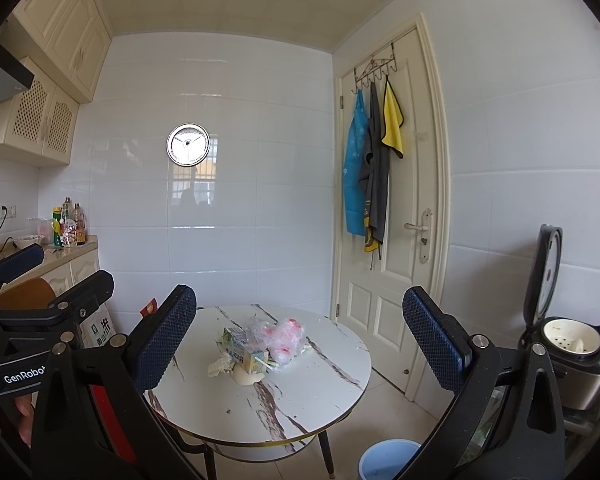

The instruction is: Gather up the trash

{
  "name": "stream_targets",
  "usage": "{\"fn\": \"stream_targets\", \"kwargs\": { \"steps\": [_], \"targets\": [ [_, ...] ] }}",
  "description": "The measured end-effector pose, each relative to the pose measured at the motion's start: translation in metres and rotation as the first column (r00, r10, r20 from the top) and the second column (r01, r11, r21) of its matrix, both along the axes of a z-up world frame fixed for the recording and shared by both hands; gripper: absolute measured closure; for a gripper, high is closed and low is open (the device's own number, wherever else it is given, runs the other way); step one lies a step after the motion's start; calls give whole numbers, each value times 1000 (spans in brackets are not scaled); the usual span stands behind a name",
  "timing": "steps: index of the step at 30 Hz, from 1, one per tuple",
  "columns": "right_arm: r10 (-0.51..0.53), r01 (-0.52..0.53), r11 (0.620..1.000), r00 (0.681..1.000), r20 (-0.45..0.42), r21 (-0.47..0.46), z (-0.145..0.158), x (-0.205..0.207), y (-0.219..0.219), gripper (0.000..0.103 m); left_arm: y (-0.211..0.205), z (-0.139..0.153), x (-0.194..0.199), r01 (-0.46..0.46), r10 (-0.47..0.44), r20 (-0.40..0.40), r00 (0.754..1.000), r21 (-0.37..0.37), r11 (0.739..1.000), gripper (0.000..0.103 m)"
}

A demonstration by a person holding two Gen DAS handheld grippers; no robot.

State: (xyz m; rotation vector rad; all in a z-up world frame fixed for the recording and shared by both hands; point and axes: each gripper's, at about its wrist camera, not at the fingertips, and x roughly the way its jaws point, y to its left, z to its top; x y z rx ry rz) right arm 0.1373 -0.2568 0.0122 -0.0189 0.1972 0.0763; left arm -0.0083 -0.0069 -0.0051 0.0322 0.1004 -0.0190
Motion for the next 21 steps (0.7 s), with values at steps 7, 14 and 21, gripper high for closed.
{"fn": "stream_targets", "kwargs": {
  "steps": [7,14,21],
  "targets": [
    [14,-14,1000,1000,-22,1,-8,11,-5,0,0,-4,12,5,-5,12,1000,3,1000,1],
    [16,-11,999,994,-107,46,-46,39,-20,0,10,-50,74,8,-10,-107,994,-20,1000,1],
    [14,16,995,956,-293,98,-115,95,-37,0,37,-116,171,-45,19,-360,933,-63,997,1]
  ]
}}
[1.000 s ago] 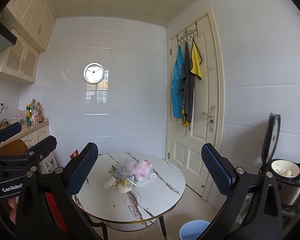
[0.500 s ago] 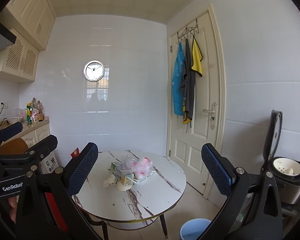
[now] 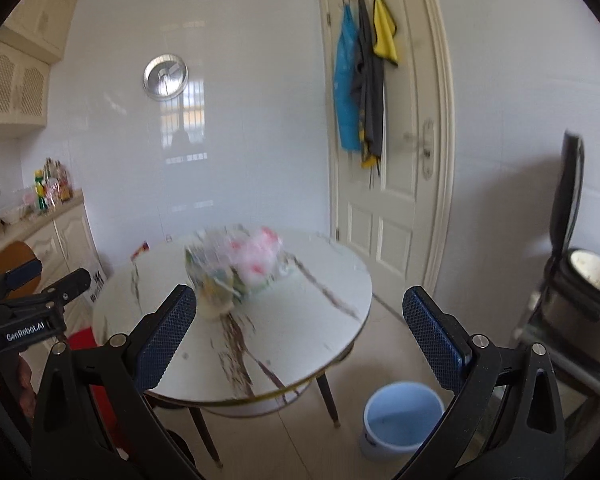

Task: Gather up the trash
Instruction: 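Grasp the white tissue with the left tool while the right tool grasps the pink plastic bag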

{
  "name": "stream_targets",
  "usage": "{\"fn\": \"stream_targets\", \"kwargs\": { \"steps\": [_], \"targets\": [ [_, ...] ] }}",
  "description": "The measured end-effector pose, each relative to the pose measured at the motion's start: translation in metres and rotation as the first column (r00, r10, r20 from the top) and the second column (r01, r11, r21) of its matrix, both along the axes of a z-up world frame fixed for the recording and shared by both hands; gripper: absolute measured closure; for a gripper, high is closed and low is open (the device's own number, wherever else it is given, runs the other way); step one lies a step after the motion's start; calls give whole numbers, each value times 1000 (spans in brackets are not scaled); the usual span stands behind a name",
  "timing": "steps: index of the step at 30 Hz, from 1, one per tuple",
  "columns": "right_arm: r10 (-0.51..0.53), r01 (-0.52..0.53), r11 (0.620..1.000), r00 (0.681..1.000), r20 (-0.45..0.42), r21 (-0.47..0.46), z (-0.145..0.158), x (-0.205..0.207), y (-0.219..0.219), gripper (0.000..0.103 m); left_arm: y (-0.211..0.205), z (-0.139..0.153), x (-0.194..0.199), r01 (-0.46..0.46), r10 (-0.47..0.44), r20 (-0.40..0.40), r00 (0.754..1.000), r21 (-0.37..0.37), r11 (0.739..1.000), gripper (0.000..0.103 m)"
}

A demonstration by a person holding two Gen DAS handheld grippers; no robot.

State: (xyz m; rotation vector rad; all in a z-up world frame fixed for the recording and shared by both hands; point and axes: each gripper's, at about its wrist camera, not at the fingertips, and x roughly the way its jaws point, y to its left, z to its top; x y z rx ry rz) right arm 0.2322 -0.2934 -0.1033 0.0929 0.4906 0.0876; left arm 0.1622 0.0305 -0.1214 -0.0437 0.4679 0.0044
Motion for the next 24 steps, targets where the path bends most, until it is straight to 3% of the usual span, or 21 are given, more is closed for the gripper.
{"fn": "stream_targets", "kwargs": {
  "steps": [5,8,11,14,19,24],
  "targets": [
    [26,-27,1000,993,-118,-1,-46,45,-11,0,0,-24,71,16,-20,-159,987,-27,1000,1],
    [50,-45,998,986,-160,35,-70,69,-9,0,-2,-32,110,26,-33,-218,975,-35,999,1],
    [66,-59,997,972,-224,40,-90,92,-14,0,-4,-40,154,21,-19,-245,969,5,1000,1],
    [69,-66,998,958,-277,20,-99,113,-14,0,-5,-43,198,17,-5,-284,959,40,999,1],
    [91,-84,996,959,-268,39,-97,145,-12,0,3,-40,248,40,-40,-326,944,-9,999,2],
    [184,-138,972,949,-255,189,-91,187,-8,0,7,-43,282,87,-81,-386,919,0,996,31]
  ]
}}
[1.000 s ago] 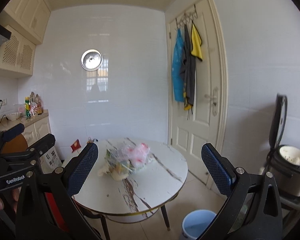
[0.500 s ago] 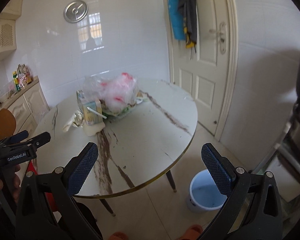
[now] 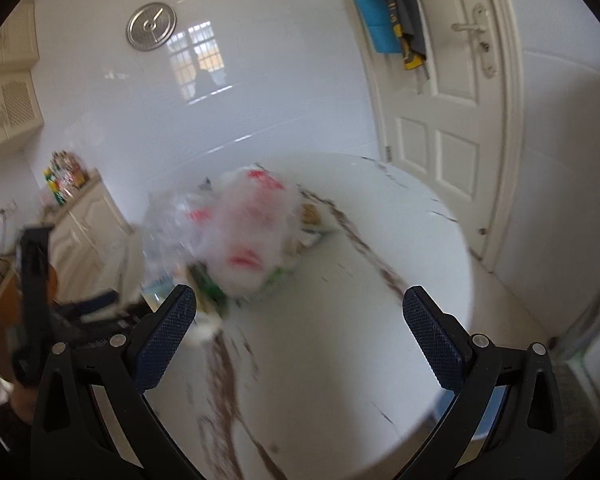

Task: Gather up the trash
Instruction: 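Grasp the white tissue with the left tool while the right tool grasps the pink plastic bag, then carry tissue and bag to the blue bin and open both tools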

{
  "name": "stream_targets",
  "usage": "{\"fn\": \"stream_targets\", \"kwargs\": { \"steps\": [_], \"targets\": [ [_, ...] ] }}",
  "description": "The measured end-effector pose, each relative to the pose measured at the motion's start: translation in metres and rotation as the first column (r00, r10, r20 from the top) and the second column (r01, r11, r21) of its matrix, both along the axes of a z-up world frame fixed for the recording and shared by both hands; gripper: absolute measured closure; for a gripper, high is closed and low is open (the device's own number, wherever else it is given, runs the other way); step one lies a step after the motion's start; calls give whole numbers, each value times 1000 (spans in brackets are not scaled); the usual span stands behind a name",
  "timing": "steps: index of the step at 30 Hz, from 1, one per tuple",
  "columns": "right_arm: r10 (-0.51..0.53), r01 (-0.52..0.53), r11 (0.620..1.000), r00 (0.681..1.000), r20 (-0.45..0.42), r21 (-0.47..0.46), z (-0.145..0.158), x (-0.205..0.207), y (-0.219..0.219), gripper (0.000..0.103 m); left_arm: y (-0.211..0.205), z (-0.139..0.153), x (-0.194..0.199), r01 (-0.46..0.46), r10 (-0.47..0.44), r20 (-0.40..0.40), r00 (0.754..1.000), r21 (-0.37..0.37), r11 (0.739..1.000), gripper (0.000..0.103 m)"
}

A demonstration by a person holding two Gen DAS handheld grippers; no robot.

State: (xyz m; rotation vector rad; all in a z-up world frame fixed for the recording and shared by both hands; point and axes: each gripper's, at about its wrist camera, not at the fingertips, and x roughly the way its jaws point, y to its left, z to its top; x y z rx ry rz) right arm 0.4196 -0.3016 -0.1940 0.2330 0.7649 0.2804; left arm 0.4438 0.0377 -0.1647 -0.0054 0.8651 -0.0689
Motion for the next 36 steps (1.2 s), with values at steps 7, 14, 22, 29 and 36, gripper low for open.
{"fn": "stream_targets", "kwargs": {
  "steps": [7,14,22,29,36],
  "targets": [
    [6,5,989,997,-71,148,-11,61,25,0,4,-2,40,77,-77,-23,997,32,997,88],
    [2,43,969,983,-184,242,-45,108,23,1,33,12,39,65,-65,32,997,-13,998,90],
    [77,-50,967,992,-100,249,-32,91,27,52,40,29,11,69,-63,85,994,-77,995,90],
    [46,-47,967,999,9,249,2,48,-6,55,4,56,-42,121,-108,175,979,-67,990,90],
    [-63,42,963,996,70,268,24,-4,-75,55,-50,73,-83,264,-245,231,942,-54,963,90]
  ]
}}
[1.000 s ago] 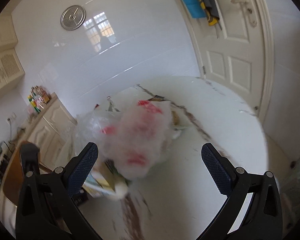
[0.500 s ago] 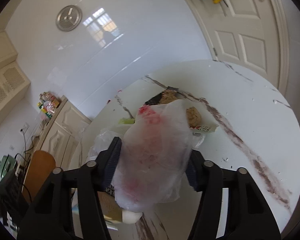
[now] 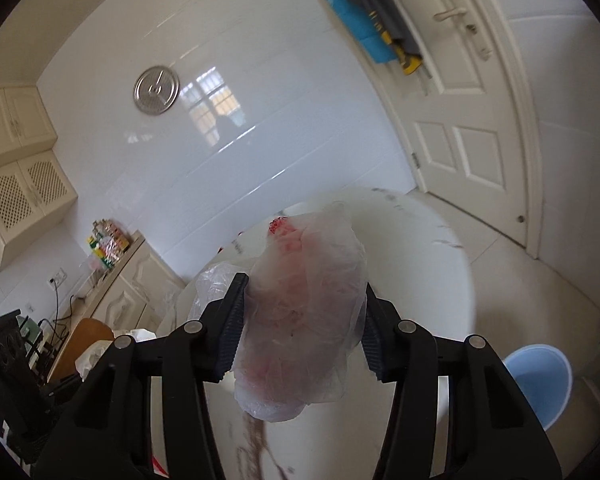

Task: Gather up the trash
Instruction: 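Carry tissue and bag to the blue bin and open both tools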

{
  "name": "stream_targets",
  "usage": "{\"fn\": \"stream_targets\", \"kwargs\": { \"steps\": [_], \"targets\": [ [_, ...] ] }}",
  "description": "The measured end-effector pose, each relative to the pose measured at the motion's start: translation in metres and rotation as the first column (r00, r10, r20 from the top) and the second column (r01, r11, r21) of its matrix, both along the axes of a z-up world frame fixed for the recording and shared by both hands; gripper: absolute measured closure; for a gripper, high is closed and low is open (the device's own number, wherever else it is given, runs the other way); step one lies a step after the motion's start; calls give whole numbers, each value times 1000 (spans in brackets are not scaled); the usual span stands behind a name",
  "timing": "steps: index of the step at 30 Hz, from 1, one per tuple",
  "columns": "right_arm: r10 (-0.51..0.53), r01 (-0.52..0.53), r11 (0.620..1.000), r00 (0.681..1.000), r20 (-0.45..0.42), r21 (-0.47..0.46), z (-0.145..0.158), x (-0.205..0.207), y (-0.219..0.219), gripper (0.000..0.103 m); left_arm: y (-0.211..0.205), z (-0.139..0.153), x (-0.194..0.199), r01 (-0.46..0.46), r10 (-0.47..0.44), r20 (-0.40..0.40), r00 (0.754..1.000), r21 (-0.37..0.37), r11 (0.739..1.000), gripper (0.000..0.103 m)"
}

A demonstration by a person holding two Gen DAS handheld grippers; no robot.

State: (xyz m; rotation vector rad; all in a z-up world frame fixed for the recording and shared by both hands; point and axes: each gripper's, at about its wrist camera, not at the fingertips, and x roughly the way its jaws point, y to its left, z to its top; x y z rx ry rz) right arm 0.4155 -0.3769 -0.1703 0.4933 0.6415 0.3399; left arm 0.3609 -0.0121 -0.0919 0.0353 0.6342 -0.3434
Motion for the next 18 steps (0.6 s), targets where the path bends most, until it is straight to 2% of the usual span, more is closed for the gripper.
{"fn": "stream_targets", "kwargs": {
  "steps": [5,9,13,17,18],
  "targets": [
    [-149,149,986,989,1,-69,-2,-35,-67,54,-82,-8,16,149,-148,-48,988,6,989,90],
    [-273,265,950,962,-25,-163,-15,-49,-118,54,-152,-28,37,264,-260,-120,958,14,965,90],
    [-359,337,921,929,-90,-197,-46,-49,-165,54,-220,-60,57,334,-315,-182,931,82,939,90],
    [-391,360,913,907,-159,-192,-87,-32,-194,51,-262,-95,84,371,-332,-243,911,134,919,90],
    [-390,359,915,905,-171,-185,-97,-29,-200,47,-271,-102,91,374,-331,-257,908,141,917,90]
  ]
}}
